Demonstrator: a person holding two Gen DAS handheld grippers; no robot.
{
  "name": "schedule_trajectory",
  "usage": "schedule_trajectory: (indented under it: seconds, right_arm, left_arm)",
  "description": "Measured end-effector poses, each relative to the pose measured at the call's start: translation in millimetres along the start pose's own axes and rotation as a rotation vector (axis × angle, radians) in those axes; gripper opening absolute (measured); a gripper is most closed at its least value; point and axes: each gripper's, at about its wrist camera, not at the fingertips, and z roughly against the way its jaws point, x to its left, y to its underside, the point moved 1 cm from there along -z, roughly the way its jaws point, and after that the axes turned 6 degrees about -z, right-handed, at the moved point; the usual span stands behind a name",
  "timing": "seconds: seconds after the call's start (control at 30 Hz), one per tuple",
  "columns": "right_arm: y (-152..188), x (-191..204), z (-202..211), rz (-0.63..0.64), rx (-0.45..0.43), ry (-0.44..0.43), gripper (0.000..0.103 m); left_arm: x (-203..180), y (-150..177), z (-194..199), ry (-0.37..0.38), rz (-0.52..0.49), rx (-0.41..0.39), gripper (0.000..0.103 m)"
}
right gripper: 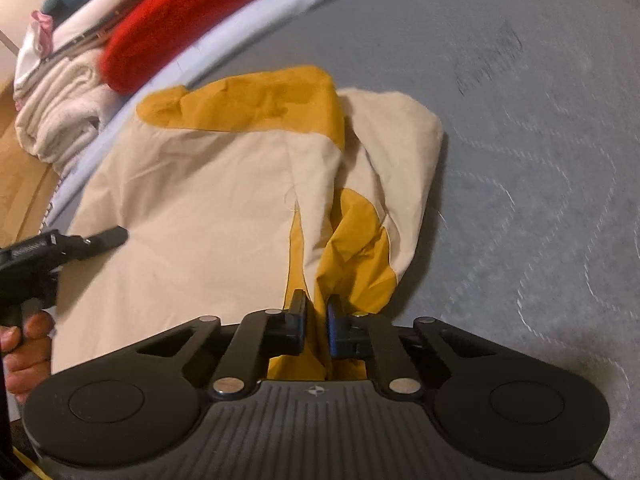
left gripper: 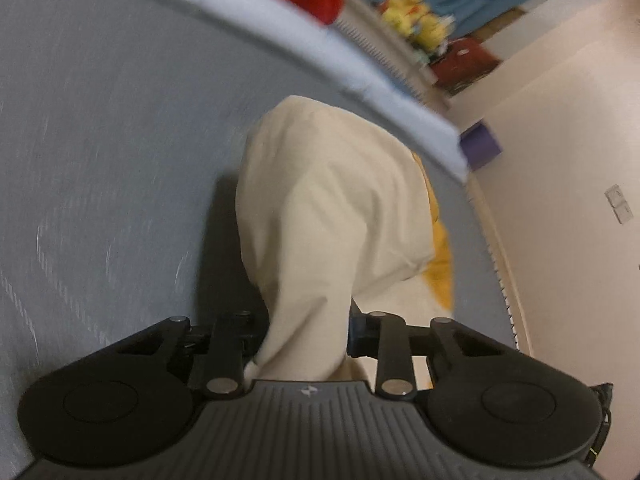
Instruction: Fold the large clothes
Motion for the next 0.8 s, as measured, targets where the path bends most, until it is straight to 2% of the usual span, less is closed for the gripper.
schedule_trajectory:
  seconds: [0.1,0.27,0.33,0.37,0.4,0.47,0.53,0.6,0.63,0.67,0.7,0.8]
  right_arm:
    - [-9.5,17.5,-4.9,0.007,-0.066,-0.031,0.006]
    - [-27.1,58.3,-10.8,0.045,-0.212,-0.123,0.005]
    - [-30.8,77.0,-14.5,0.081,-0.270,-0.158,0.005]
    - [-31.2,84.0,-18.1,0.105,-0.284,-0.153,0.005]
    - [-31.3,91.0,-24.1,0.130,-0.287,-0.131,0.005]
    - [-33.3,96.0,-42.7,0.156,-0.263,-0.060,0.005]
    - [-32.0,97.0,-55.2,0.162,-0.236,-0.004,0.007]
    - [-31.4,97.9,-61.7,0.160,-0.216,0.019,0.013]
    - [-30.8,97.9,-61.6,0.157,-0.215,0.039,0.025]
    - [-30.4,96.5,-59.3,0.146,-0.221,0.065,0.031]
    - [-29.6,94.6,-56.9,0.135,-0.224,0.070,0.031]
    - [-24.6,83.4,-51.4,0.098,-0.163,0.001,0.036]
  left_arm:
    - [-5.9,-20.6,11.6,-0.008,-0.062,-0.052,0.034]
    - [19.8,-52.6,28.8,-0.069,-0.052,-0.100,0.039]
    - [34.2,-64.1,34.4,-0.115,-0.019,-0.115,0.053]
    - [42.2,-69.3,37.6,-0.138,0.003,-0.122,0.055]
    - [51.1,-72.6,39.2,-0.152,0.028,-0.124,0.060]
    - [71.1,-77.5,45.8,-0.186,0.082,-0.115,0.060]
    - [79.7,-79.2,58.8,-0.227,0.073,-0.139,0.062]
    - [83.7,-80.6,78.5,-0.245,0.050,-0.163,0.065]
    - [84.4,-79.9,85.2,-0.245,0.050,-0.157,0.068]
    - [84.4,-77.8,88.4,-0.241,0.048,-0.129,0.069]
    - [82.8,-74.7,88.4,-0.230,0.033,-0.094,0.069]
    - [71.6,-59.7,83.3,-0.214,-0.075,0.023,0.069]
